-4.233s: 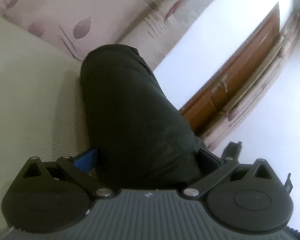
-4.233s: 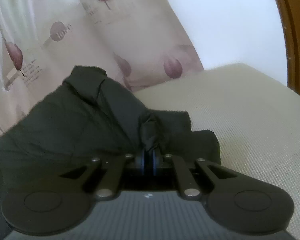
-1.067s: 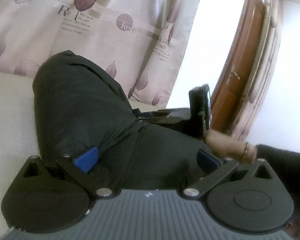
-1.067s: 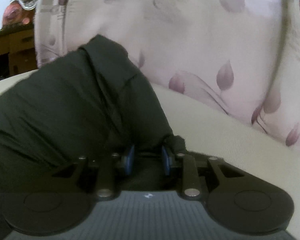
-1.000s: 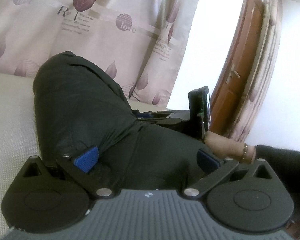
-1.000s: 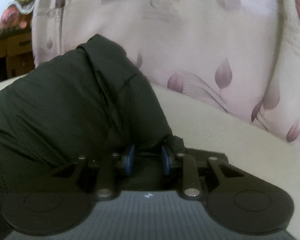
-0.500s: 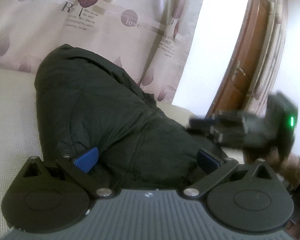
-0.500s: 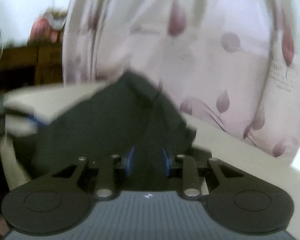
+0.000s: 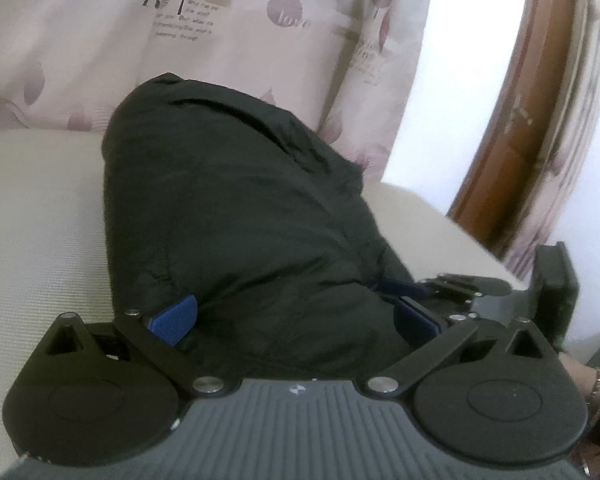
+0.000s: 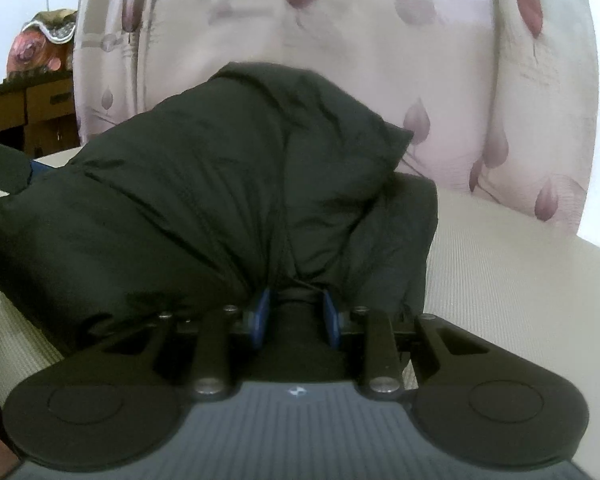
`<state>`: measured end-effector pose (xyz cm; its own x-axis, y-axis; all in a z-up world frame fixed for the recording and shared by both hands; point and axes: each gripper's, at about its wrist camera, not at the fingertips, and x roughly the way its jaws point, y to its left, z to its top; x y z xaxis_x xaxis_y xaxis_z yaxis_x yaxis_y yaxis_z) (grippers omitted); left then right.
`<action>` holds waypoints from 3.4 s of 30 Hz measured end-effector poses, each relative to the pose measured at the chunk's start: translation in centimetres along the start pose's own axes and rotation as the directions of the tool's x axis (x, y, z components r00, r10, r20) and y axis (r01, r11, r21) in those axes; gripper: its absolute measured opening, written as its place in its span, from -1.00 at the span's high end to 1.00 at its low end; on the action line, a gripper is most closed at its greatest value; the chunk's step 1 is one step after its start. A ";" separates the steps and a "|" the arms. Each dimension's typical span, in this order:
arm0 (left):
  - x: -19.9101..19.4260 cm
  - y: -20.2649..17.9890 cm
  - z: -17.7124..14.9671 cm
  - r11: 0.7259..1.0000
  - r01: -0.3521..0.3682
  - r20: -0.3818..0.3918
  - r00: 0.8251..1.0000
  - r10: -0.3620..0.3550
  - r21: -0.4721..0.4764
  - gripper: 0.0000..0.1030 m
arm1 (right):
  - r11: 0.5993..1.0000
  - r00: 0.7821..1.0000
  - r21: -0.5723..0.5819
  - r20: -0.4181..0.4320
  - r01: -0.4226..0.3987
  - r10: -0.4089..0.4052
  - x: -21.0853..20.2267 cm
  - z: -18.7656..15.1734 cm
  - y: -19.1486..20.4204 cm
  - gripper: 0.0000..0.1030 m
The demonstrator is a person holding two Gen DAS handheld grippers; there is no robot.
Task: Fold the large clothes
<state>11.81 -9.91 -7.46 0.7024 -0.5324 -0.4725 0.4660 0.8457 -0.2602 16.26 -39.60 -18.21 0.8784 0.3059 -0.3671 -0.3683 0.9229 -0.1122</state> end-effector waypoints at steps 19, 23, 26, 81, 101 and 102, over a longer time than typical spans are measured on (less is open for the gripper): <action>0.0 -1.0 0.0 0.988 -0.122 -0.047 0.991 0.127 0.093 -1.00 | 0.991 0.999 0.127 0.002 0.050 -0.051 -1.0 -0.1 -0.4 0.46; -1.0 1.5 0.5 0.988 -0.154 -0.075 0.986 0.152 -0.025 -1.00 | 0.986 0.997 0.150 -0.011 0.078 -0.077 -1.4 -0.1 0.4 0.45; -3.4 3.3 0.6 0.982 -0.153 0.004 0.988 0.154 -0.112 -1.00 | 0.984 0.997 0.162 -0.004 0.074 -0.075 -1.8 -0.4 0.4 0.45; 1.9 -1.4 -1.1 0.977 -0.169 0.012 0.986 0.169 0.128 -1.00 | 0.972 0.996 0.229 0.053 0.061 -0.075 -2.4 -1.2 0.3 0.44; 1.6 -1.2 -2.0 0.981 -0.157 0.038 0.987 0.153 0.114 -1.00 | 0.886 0.986 -0.432 -0.091 -0.167 0.141 10.8 23.4 10.1 0.44; 1.6 -1.2 -2.1 0.981 -0.155 0.041 0.988 0.151 0.115 -1.00 | 0.890 0.986 -0.430 -0.128 -0.150 0.104 13.0 23.3 10.1 0.45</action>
<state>11.27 -11.66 -9.65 0.7860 -0.3994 -0.4719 0.4101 0.9080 -0.0853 31.02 -20.82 -2.61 0.7890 0.3674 -0.4924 -0.5904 0.6752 -0.4423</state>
